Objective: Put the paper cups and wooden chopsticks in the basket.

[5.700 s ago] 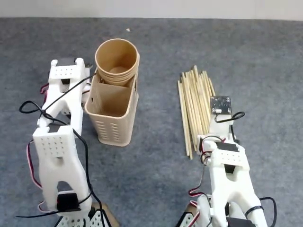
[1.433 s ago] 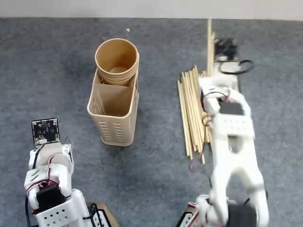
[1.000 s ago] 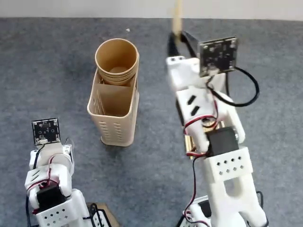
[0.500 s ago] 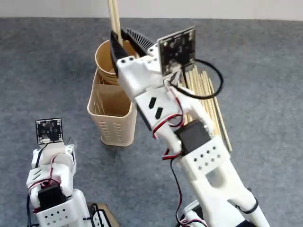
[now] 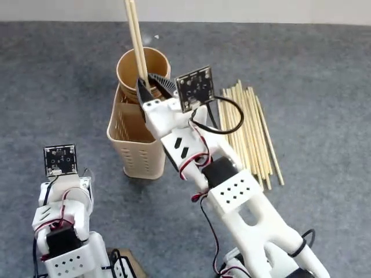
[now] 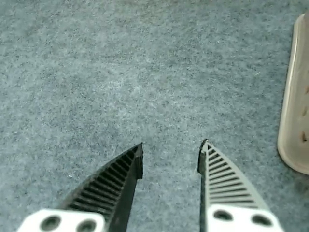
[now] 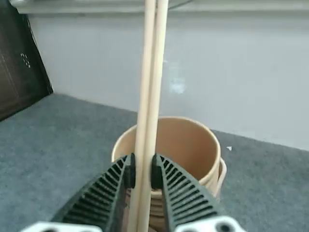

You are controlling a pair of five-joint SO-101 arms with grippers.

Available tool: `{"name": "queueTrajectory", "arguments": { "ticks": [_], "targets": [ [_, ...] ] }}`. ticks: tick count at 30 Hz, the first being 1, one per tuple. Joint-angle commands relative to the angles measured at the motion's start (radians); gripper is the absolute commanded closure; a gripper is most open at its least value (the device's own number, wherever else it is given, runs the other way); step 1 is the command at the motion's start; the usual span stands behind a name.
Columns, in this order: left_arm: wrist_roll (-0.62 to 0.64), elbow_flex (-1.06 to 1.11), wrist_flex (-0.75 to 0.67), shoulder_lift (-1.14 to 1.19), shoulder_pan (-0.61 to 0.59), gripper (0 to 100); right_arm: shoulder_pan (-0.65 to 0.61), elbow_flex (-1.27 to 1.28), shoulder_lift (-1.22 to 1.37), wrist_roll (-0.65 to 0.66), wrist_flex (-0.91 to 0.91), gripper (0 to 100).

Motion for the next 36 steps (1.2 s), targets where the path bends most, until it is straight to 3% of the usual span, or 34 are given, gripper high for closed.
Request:
{"name": "queueTrajectory", "arguments": {
  "ticks": [1, 7, 10, 17, 22, 25, 32, 36],
  "targets": [
    [-0.014, -0.005, -0.017, -0.005, 0.015, 79, -0.013, 0.002, -0.013, -0.009, -0.01, 99.5],
    [-0.014, -0.005, -0.017, -0.005, 0.015, 79, -0.068, 0.105, -0.171, -0.002, 0.021, 99.4],
    [-0.014, -0.004, -0.017, -0.005, 0.015, 79, -0.096, 0.154, -0.271, 0.087, 0.09, 98.0],
    [-0.014, -0.004, -0.017, -0.005, 0.015, 79, -0.099, 0.231, -0.321, 0.215, 0.137, 78.6],
    [-0.014, 0.002, -0.017, -0.005, 0.015, 79, -0.065, 0.223, -0.323, 0.219, 0.139, 77.6],
    [-0.014, 0.01, -0.04, -0.005, 0.016, 79, 0.039, 0.16, -0.335, 0.222, 0.153, 77.8],
    [-0.014, 0.01, -0.038, -0.005, 0.016, 79, 0.498, -0.068, -0.418, 0.416, 0.539, 78.0],
    [-0.014, 0.01, -0.038, -0.005, 0.016, 79, 0.699, 0.09, -0.305, 0.535, 0.532, 90.6]
  ]
}}
